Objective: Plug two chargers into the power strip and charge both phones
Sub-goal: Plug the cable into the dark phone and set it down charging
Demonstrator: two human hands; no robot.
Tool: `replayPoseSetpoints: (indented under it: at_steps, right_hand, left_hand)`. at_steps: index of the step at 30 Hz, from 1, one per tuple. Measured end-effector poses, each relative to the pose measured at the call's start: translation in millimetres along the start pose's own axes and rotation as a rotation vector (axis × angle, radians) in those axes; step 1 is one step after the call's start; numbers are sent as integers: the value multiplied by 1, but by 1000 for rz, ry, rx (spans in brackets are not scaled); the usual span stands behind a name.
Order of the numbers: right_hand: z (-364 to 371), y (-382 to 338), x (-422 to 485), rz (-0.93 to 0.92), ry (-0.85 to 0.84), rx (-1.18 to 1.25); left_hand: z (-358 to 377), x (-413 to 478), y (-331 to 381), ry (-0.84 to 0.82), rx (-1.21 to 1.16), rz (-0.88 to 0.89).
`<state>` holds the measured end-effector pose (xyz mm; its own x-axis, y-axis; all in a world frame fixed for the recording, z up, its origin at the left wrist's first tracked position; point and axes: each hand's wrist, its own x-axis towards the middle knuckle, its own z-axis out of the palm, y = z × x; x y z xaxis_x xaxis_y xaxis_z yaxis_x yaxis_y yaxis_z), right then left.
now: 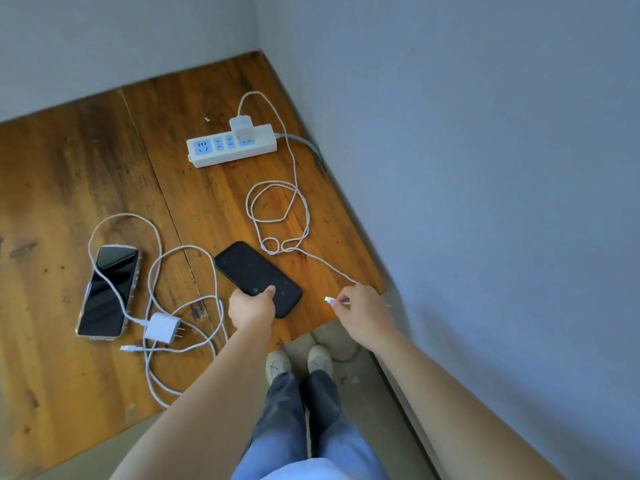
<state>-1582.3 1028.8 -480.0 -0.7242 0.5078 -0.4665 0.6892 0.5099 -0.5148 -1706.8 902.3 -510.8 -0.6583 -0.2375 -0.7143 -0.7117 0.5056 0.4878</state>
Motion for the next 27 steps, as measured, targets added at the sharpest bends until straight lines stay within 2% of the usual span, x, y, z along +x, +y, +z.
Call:
replayPoseSetpoints:
  at_steps: [3, 8, 11, 16, 27]
  right_hand:
    - [-15, -6, -5, 20, -34, 80]
    - [-44, -24, -17, -14, -14, 186]
    - [-57, -37, -26, -53, 3, 299]
    - [-68, -56, -41, -135, -24, 397]
    - [-71, -75, -40, -164, -23, 361]
  left_hand:
    - [-14, -13, 10, -84, -112, -24]
    - [-47, -46, 35, -254, -485, -254]
    - [-63, -66, 40, -354, -634, -305]
    - [-74, -90, 44, -443, -700, -296]
    - [-88, -104, 47, -437, -757, -293]
